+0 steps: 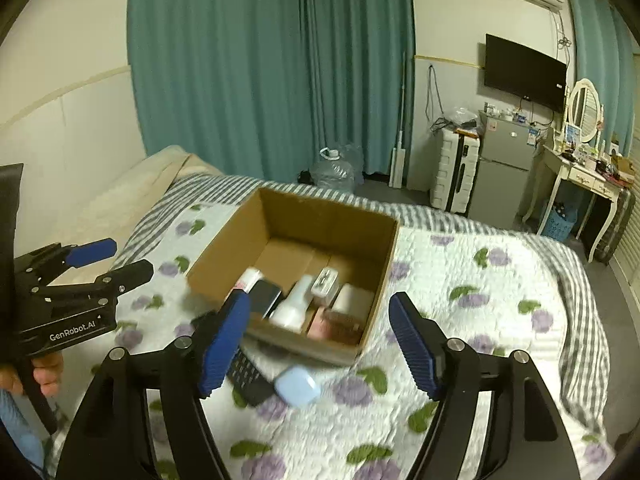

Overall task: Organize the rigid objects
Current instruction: 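Move both tools back toward the black remote and light blue case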

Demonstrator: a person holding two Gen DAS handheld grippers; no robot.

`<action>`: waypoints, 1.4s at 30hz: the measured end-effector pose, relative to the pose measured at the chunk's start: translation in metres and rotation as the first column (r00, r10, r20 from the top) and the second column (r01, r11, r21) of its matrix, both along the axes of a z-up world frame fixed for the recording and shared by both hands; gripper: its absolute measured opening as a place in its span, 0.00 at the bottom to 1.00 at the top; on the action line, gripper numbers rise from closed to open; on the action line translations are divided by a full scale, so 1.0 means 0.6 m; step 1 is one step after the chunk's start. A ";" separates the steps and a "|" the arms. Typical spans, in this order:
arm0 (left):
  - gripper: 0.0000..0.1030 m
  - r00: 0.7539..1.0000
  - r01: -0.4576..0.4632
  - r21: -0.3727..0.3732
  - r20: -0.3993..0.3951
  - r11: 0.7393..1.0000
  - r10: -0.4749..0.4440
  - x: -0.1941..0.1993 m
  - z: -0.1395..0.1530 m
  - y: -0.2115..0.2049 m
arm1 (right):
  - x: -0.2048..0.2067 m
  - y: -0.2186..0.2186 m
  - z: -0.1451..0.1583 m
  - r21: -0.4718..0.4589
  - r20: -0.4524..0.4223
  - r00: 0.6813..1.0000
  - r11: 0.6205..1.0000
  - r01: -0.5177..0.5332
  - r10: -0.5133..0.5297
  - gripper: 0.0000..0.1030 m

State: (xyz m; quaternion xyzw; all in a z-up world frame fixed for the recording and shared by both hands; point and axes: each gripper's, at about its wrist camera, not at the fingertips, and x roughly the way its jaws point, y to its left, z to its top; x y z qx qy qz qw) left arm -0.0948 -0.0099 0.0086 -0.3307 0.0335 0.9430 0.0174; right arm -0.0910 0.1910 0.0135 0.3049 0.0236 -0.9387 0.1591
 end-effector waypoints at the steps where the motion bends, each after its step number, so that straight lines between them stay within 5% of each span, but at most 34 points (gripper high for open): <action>1: 0.67 1.000 -0.005 -0.005 0.000 1.000 0.005 0.006 -0.007 0.000 | 0.002 -0.002 -0.008 -0.007 0.005 1.000 1.000 -0.005 0.005 0.71; 17: 0.67 0.991 -0.088 -0.033 0.101 0.996 0.091 -0.007 -0.144 -0.042 | -0.038 -0.100 -0.186 0.107 0.177 0.976 0.984 -0.145 0.125 0.73; 29: 0.67 0.971 -0.169 0.007 0.174 0.986 0.165 -0.025 -0.169 -0.080 | -0.080 -0.179 -0.250 0.153 0.243 0.949 0.958 -0.244 0.203 0.73; 31: 0.67 0.967 -0.180 0.018 0.186 0.984 0.174 -0.027 -0.171 -0.086 | -0.090 -0.194 -0.263 0.167 0.258 0.941 0.949 -0.267 0.219 0.70; 33: 0.67 0.966 -0.186 0.031 0.190 0.982 0.177 -0.028 -0.171 -0.091 | -0.098 -0.206 -0.274 0.172 0.276 0.931 0.941 -0.293 0.239 0.58; 42: 0.67 0.965 -0.183 0.033 0.195 0.983 0.173 -0.029 -0.173 -0.089 | -0.117 -0.223 -0.293 0.168 0.292 0.917 0.929 -0.328 0.271 0.52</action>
